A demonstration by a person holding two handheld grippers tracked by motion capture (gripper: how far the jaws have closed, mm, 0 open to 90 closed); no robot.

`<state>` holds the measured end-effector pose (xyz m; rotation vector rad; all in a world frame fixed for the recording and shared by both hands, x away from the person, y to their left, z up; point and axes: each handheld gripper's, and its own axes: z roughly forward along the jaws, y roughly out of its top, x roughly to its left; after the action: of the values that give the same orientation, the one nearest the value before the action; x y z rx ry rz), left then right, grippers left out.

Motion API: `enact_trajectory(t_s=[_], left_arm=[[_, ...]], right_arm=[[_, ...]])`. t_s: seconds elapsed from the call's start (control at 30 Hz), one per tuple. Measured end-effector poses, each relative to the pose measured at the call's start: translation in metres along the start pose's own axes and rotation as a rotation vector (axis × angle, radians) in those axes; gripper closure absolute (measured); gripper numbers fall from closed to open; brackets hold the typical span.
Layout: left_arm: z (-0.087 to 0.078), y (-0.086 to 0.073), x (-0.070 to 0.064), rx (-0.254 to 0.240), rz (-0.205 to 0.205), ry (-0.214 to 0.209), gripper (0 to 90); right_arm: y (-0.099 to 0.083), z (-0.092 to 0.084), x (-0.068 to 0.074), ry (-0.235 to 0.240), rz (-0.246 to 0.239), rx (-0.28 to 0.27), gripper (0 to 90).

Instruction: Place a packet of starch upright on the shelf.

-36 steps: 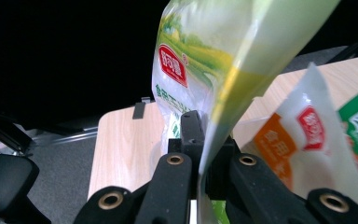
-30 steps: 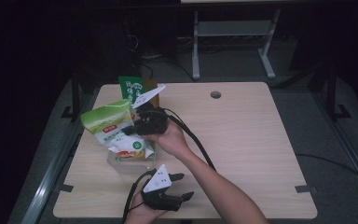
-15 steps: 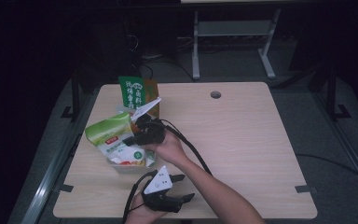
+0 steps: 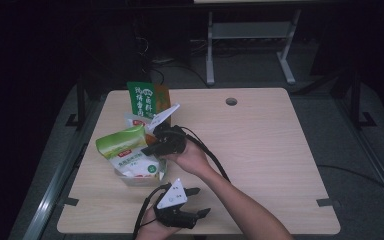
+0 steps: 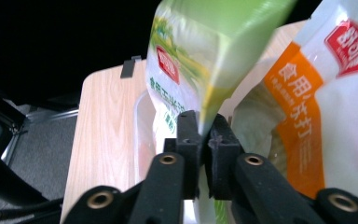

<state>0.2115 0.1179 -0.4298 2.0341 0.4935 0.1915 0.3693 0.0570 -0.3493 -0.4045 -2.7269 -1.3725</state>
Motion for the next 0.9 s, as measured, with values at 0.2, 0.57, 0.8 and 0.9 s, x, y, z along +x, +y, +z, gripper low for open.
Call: enact_trajectory(t_s=[0.2, 0.57, 0.8, 0.9], left_arm=[[0.001, -0.001, 0.001, 0.002, -0.015, 0.004, 33.3], [0.003, -0.001, 0.002, 0.01, -0.017, 0.009, 33.3], [0.003, -0.001, 0.004, 0.009, -0.019, 0.013, 33.2], [0.003, -0.001, 0.005, 0.013, -0.014, 0.021, 33.2]], right_arm=[[-0.011, -0.002, -0.002, -0.006, 0.009, 0.023, 89.0], [-0.021, -0.01, -0.006, -0.027, 0.026, 0.045, 79.1], [-0.02, -0.017, -0.009, -0.008, 0.04, 0.009, 88.0], [-0.021, -0.017, -0.008, -0.018, 0.026, 0.016, 88.8]])
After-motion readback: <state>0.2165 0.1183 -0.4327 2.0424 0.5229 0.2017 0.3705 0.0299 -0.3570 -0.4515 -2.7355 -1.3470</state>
